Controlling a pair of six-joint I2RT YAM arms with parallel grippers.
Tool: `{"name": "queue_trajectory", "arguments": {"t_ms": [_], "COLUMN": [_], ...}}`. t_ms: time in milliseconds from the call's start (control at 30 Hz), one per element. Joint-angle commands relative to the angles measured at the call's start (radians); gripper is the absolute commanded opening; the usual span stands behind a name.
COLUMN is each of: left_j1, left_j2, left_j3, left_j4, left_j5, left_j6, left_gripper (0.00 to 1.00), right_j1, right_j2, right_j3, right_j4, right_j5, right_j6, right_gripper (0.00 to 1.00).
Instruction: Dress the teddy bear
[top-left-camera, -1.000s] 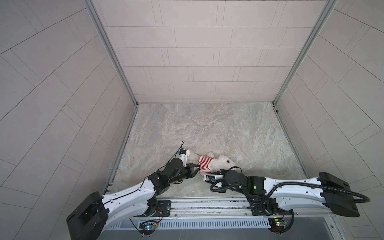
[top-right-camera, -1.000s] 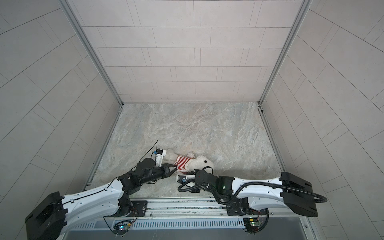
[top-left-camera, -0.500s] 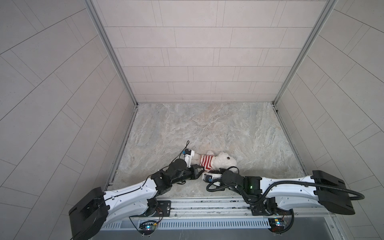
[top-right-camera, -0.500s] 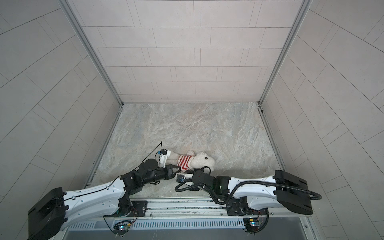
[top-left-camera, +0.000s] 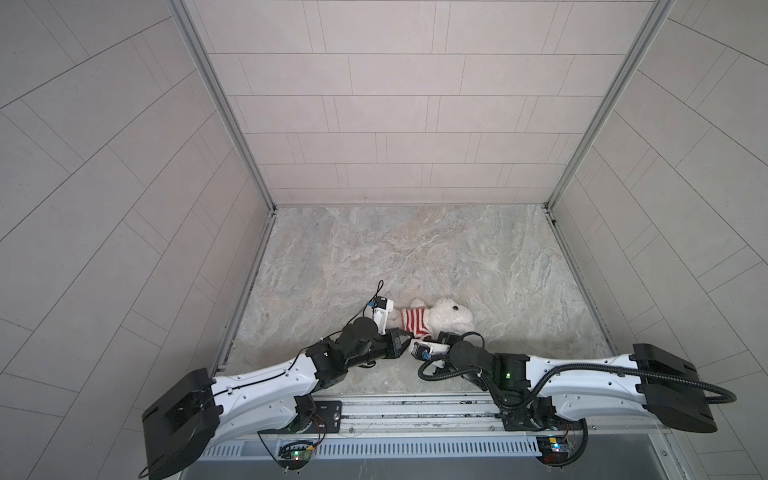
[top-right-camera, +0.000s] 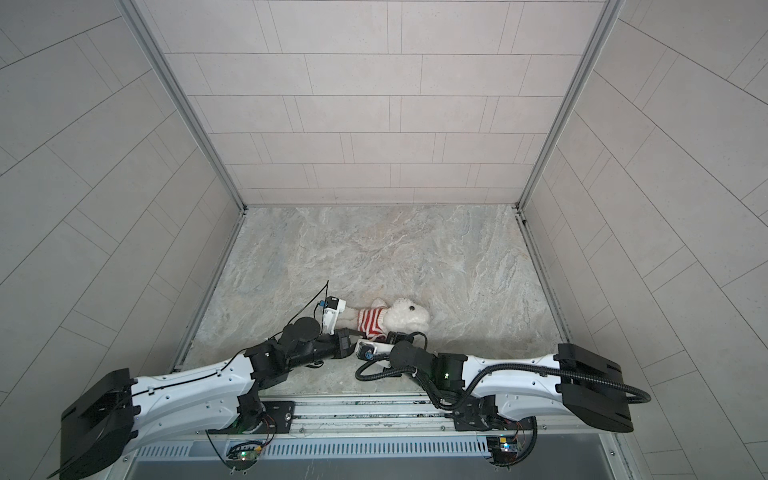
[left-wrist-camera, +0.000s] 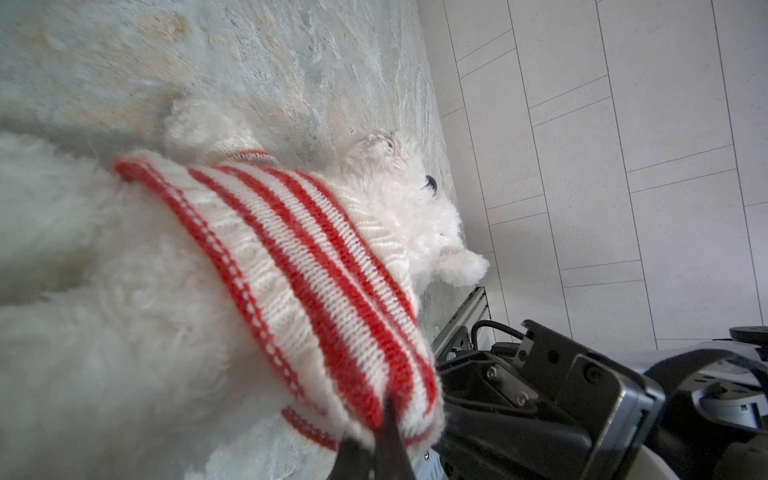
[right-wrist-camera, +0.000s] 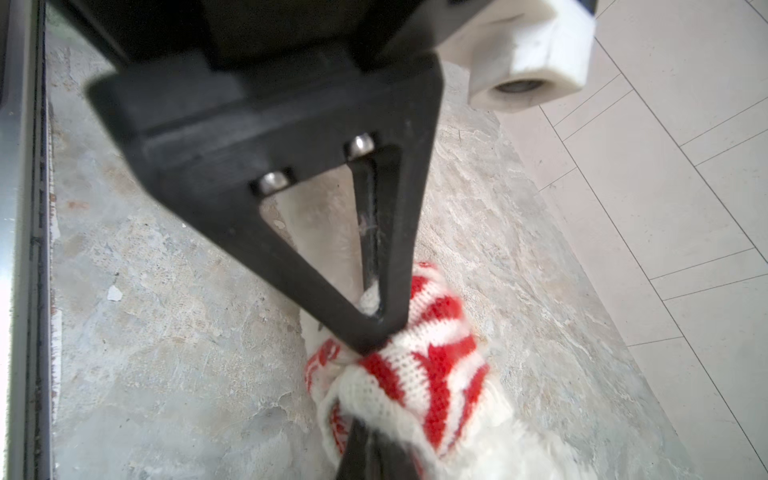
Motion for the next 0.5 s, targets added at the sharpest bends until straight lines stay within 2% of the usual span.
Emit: {"name": "queue_trajectory", "arguments": {"t_ms": [0, 200, 467], "left_j1": [0.016, 0.118, 0.147], "left_j2": [-0.053, -0.140, -0.186], "left_j3": [0.043, 0.031, 0.035], "left_j4": [-0.074, -0.172, -0.234], "left_j5": [0.007, 0.039, 0.034], "left_j6": [0.046, 0.073, 0.086], "left_gripper": [0.00, 0.00, 0.00], "right_j1": [0.002, 0.003, 0.003], "right_j2": [-0.072, -0.275, -0.436], "right_j3": [-0.039, -0.131, -0.170], "right_j4": [0.053, 0.033, 0.003], "right_j5": [0.011, -0.067, -0.115], "right_j6": [-0.009, -0.054, -0.081], "right_gripper": [0.00, 0.00, 0.00]}}
